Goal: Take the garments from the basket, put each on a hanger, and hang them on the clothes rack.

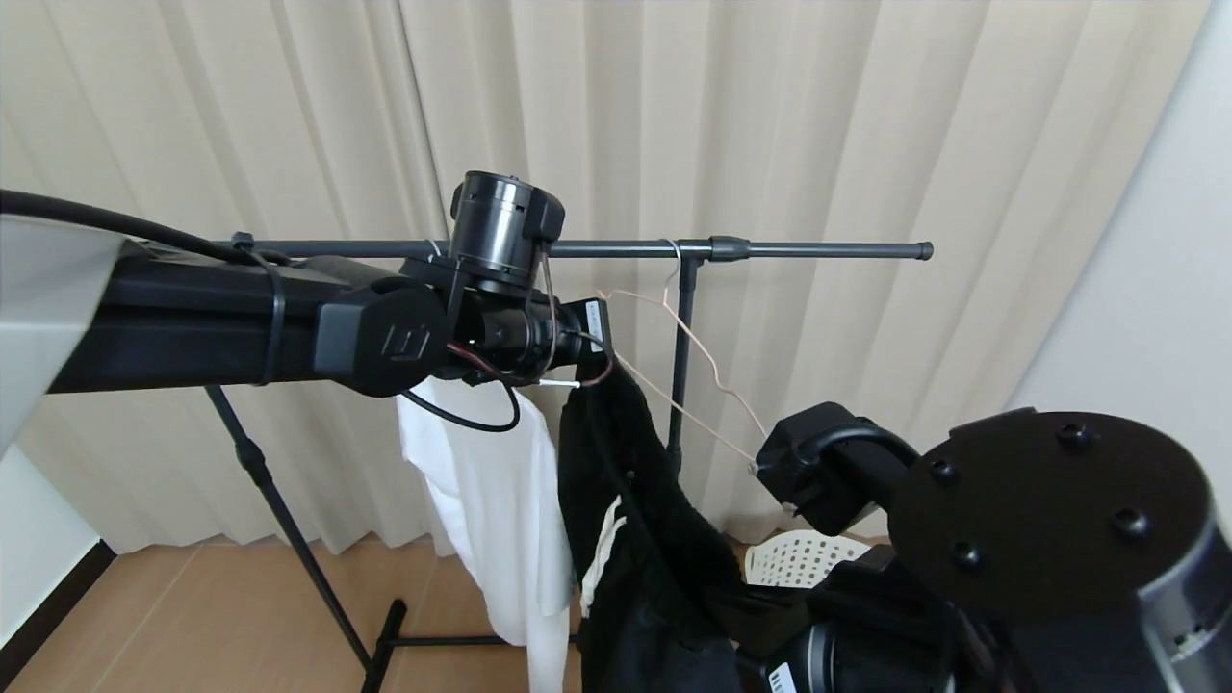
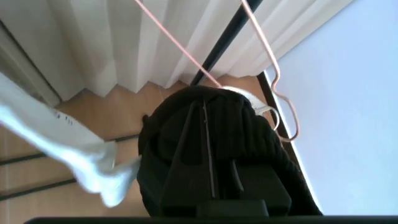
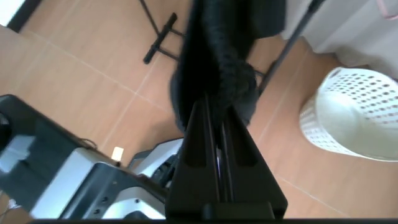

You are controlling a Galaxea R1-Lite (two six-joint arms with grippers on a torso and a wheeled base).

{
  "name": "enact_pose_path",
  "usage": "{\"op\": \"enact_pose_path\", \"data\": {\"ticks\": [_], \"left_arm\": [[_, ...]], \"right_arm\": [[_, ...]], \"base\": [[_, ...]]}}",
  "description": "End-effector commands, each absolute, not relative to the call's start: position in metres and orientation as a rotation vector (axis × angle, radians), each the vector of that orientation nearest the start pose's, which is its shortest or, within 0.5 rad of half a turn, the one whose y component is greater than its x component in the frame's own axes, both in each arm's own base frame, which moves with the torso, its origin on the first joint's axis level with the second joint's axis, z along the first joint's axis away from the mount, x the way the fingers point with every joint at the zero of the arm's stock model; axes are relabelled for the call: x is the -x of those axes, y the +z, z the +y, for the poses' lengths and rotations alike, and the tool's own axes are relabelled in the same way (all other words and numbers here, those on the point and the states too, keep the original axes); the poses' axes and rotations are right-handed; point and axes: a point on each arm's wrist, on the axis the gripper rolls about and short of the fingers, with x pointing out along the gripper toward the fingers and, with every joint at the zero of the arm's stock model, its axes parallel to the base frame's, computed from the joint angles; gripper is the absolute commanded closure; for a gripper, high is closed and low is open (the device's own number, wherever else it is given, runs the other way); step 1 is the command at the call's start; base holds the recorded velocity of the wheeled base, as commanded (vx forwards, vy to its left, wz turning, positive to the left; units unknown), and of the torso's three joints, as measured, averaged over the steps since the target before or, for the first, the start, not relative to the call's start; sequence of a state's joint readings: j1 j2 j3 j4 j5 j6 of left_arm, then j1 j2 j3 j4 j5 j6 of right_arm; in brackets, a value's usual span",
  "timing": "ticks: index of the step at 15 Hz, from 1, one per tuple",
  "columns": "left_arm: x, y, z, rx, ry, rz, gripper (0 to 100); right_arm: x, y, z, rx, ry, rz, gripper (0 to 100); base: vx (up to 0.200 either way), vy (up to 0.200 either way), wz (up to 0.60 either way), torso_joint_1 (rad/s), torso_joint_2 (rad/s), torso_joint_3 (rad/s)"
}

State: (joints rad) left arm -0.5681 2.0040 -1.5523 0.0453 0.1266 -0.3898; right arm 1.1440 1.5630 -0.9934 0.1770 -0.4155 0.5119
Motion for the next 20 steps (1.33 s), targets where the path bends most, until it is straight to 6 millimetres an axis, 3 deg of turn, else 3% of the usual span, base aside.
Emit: {"op": "enact_pose_path", "data": {"ticks": [1,5,6,7,8,11,15,16,20], "left_arm": [[-0.322,0.235,-0.200,0.200,-0.328,0.547,100],[-0.288,0.222,-0.176,0.129,-0.304,0.644,100],[-0.272,0.218,-0.166,0.117,-0.297,0.669,100],[-0.266,0.217,-0.162,0.113,-0.298,0.675,100],[-0.243,0.212,-0.148,0.067,-0.306,0.693,100],[-0.203,0.193,-0.130,-0.079,-0.353,0.738,100],[-0.171,0.178,-0.138,-0.141,-0.451,0.782,100],[-0.157,0.171,-0.151,-0.175,-0.521,0.809,100],[-0.152,0.153,-0.178,-0.229,-0.589,0.882,100]], "right_arm": [[-0.133,0.206,0.212,0.075,0.457,0.669,100],[-0.169,0.211,0.184,0.052,0.304,0.640,100],[-0.183,0.213,0.177,0.027,0.256,0.620,100],[-0.187,0.215,0.176,0.017,0.244,0.613,100],[-0.202,0.220,0.179,-0.007,0.221,0.594,100],[-0.230,0.235,0.191,-0.051,0.198,0.546,100],[-0.268,0.223,0.202,-0.063,0.151,0.557,100],[-0.285,0.220,0.209,-0.062,0.147,0.536,100],[-0.316,0.225,0.230,-0.081,0.158,0.481,100]], "base": [[0.000,0.000,0.00,0.000,0.00,0.000],[0.000,0.000,0.00,0.000,0.00,0.000],[0.000,0.000,0.00,0.000,0.00,0.000],[0.000,0.000,0.00,0.000,0.00,0.000],[0.000,0.000,0.00,0.000,0.00,0.000],[0.000,0.000,0.00,0.000,0.00,0.000],[0.000,0.000,0.00,0.000,0.00,0.000],[0.000,0.000,0.00,0.000,0.00,0.000],[0.000,0.000,0.00,0.000,0.00,0.000]]}}
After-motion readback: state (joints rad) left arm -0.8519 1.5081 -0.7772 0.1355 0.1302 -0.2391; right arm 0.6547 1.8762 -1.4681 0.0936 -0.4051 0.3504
